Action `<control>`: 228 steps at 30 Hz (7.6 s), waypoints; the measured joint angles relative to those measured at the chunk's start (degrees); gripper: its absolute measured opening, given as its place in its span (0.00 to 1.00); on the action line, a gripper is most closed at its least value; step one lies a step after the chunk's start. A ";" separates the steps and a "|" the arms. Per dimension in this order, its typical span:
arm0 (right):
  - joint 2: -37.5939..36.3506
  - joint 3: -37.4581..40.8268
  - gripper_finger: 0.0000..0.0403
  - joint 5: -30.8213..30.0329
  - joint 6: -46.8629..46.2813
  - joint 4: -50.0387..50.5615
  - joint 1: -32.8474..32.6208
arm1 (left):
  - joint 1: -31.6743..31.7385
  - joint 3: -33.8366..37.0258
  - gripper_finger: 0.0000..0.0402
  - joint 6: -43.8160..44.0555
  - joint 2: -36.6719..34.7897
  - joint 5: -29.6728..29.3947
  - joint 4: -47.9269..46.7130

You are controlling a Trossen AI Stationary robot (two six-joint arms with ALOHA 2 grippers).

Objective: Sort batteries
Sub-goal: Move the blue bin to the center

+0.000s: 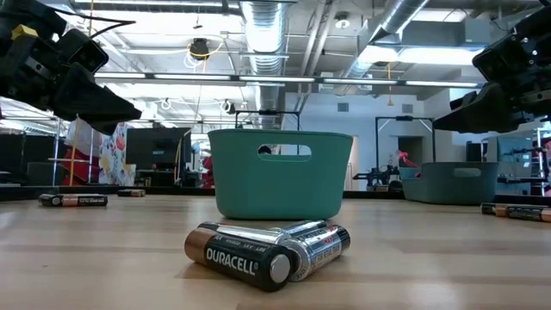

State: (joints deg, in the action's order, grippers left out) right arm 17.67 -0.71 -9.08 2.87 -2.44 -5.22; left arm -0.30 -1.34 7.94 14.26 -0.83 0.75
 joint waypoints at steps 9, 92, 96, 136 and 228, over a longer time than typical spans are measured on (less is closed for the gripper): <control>0.00 0.00 0.07 0.00 0.02 -0.13 -0.04 | 0.01 -0.01 0.23 0.00 -0.02 0.00 -0.01; 25.33 -55.36 0.04 -14.08 -43.94 59.78 30.47 | 0.01 -0.01 0.23 0.00 0.00 0.00 0.00; 29.51 -55.36 0.04 -12.93 -46.41 64.01 34.42 | -0.01 -0.01 0.23 0.00 0.00 -0.01 -0.01; 60.36 -49.69 0.44 1.90 -30.91 64.47 75.80 | 0.00 -0.01 0.23 0.00 -0.02 0.01 0.00; 68.85 -58.55 0.00 9.18 -108.93 51.36 -9.59 | -0.01 -0.01 0.23 -1.19 -0.01 0.37 -0.02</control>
State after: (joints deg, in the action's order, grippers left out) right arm 86.52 -59.27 0.10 -106.06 48.92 -14.81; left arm -0.31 -1.34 6.76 14.25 -0.46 0.73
